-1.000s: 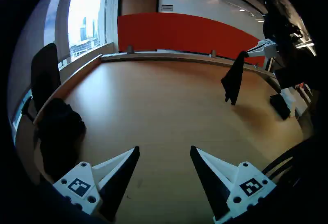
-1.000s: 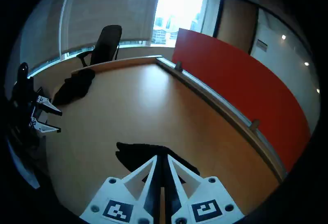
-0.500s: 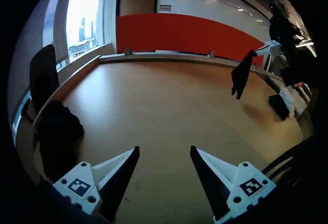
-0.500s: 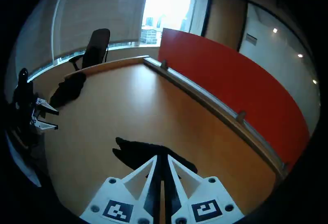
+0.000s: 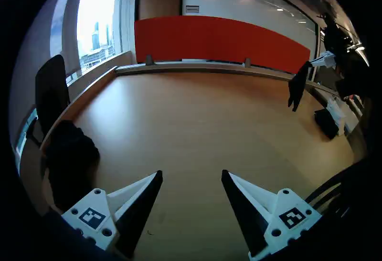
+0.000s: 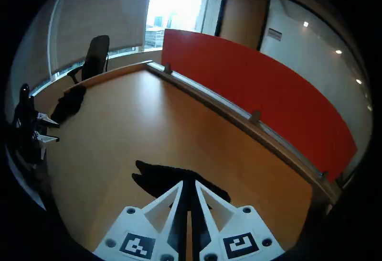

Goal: Fold towel

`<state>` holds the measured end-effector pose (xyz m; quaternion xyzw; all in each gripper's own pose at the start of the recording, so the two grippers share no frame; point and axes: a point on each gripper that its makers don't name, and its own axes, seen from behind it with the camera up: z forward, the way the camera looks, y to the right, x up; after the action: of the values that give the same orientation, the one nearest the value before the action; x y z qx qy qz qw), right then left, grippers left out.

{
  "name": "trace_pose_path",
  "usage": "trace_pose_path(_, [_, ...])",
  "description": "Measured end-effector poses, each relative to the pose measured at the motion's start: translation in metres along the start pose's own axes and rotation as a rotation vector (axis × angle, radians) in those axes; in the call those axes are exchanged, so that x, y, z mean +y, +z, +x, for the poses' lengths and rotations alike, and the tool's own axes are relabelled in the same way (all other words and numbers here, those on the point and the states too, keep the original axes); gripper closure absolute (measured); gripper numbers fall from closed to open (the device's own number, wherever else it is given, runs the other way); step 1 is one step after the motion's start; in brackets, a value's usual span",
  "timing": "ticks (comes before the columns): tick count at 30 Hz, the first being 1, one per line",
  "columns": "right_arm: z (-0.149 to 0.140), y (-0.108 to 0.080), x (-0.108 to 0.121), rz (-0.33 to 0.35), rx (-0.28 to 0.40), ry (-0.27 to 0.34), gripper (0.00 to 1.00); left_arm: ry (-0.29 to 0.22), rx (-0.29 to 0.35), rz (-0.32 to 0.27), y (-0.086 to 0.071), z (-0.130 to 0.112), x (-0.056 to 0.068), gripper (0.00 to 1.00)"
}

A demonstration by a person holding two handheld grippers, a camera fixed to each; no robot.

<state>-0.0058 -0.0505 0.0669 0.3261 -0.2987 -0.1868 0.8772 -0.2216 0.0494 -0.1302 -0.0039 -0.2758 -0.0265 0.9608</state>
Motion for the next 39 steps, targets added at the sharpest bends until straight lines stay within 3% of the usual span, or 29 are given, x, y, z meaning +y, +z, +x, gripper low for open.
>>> trace_pose_path(24, [-0.084, -0.061, 0.114, -0.125, -0.097, 0.073, 0.97, 0.037, -0.013, 0.004, 0.004, 0.010, 0.021, 0.09])
trace_pose_path(39, [-0.132, -0.086, 0.144, -0.158, -0.165, 0.105, 0.97, 0.054, -0.019, 0.000, 0.005, 0.014, 0.032, 0.09])
